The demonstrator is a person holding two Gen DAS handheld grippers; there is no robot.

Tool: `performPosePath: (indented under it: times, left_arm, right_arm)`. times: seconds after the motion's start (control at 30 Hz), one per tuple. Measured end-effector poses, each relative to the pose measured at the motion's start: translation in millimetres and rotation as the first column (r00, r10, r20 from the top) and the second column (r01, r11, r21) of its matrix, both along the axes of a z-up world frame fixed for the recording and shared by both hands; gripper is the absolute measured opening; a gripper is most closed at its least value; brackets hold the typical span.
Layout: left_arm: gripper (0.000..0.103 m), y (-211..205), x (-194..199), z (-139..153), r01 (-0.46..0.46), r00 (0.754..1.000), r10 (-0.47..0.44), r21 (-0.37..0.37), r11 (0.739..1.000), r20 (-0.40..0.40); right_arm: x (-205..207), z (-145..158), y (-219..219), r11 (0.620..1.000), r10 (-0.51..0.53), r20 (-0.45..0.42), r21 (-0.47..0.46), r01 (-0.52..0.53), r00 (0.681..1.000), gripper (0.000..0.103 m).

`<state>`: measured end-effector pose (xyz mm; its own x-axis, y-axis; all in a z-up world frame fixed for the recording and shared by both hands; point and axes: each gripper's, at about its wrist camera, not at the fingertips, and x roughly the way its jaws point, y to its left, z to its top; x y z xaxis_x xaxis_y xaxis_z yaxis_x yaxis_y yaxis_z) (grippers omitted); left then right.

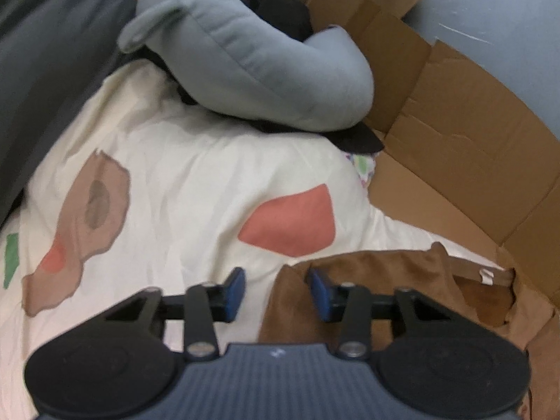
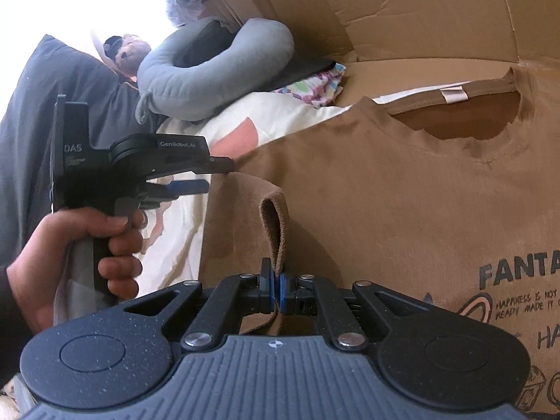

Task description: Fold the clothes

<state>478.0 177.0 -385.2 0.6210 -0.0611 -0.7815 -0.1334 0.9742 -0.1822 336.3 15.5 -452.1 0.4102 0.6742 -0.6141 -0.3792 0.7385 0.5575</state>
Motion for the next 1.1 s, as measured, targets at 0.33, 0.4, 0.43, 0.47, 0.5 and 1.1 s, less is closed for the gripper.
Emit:
performPosePath:
  times: [0.33,0.4,0.43,0.47,0.5,1.1]
  left_arm:
    - [0.008,-1,12,-1,-0.035,0.999,0.035,0.039,0.999,-0.012]
    - [0.008,-4,14,-2,-0.03,0.999,0.031,0.06,0.998,-0.018]
    - [0.008,-5,15,-1,-0.028,0.999,0.029,0.065,0.997,-0.02]
    - [0.009,-5,15,1,-0.029,0.999,0.03,0.057,0.998,-0.016]
    - [0.011,-4,14,4,-0.034,0.999,0.034,0.045,0.998,-0.004]
    - [0.002,-7,-13,6,0.032,0.999,-0.032,-0.017,0.999,0.009]
  right_arm:
    - [10,-20,-8,0.999,-0.043,-0.068,0.005,0.043,0.997,0.001]
    - [11,-24,-8,0.999,-0.051,-0.079,-0.002,0.051,0.996,0.001]
    - [12,-26,-8,0.998,-0.055,-0.083,-0.007,0.055,0.995,0.001]
    - [13,-28,-8,0.998,-0.058,-0.087,-0.012,0.058,0.995,0.001]
    - [13,-30,-9,0.998,-0.067,-0.093,-0.018,0.065,0.993,0.001]
    - [56,-59,-34,0.98,-0.123,-0.228,0.123,0.154,0.966,0.01]
